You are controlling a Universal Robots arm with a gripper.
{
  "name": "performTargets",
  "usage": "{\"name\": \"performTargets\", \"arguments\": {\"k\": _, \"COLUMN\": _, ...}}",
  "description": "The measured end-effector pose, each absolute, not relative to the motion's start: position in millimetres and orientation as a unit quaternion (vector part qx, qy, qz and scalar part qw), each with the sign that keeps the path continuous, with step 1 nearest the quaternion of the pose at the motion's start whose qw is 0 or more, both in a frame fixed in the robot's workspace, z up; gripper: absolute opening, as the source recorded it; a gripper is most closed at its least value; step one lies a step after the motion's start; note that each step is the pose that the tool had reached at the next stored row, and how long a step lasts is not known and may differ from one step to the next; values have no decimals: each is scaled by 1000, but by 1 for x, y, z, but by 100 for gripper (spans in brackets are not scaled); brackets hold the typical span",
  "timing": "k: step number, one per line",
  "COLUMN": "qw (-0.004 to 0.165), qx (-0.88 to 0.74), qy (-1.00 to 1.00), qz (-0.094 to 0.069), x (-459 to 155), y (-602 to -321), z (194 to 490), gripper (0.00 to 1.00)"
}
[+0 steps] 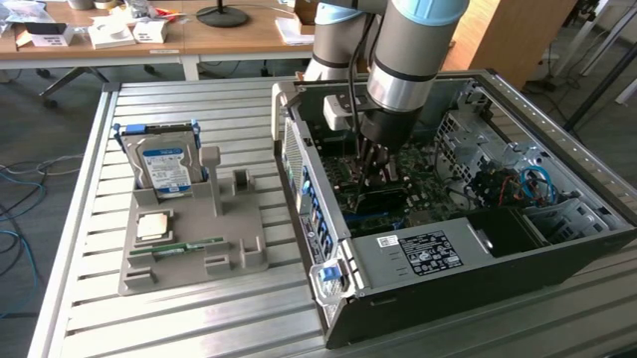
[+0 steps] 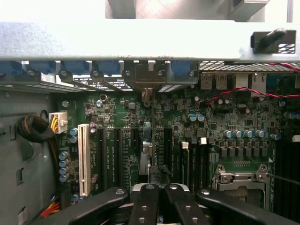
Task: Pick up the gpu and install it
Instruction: 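Press down on the gpu until it lock into place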
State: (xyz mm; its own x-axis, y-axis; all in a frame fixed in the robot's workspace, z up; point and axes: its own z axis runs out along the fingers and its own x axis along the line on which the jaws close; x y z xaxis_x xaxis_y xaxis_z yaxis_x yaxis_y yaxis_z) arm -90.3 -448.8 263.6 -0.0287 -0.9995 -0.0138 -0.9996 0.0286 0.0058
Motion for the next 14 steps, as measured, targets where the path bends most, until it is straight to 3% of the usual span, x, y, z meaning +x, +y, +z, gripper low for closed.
{"name": "performTargets", "arguments": {"k": 14, "qw": 3, "qx": -697, "qy": 717, "qz": 7, "x": -90, "y": -449, "z": 263, "gripper": 11}}
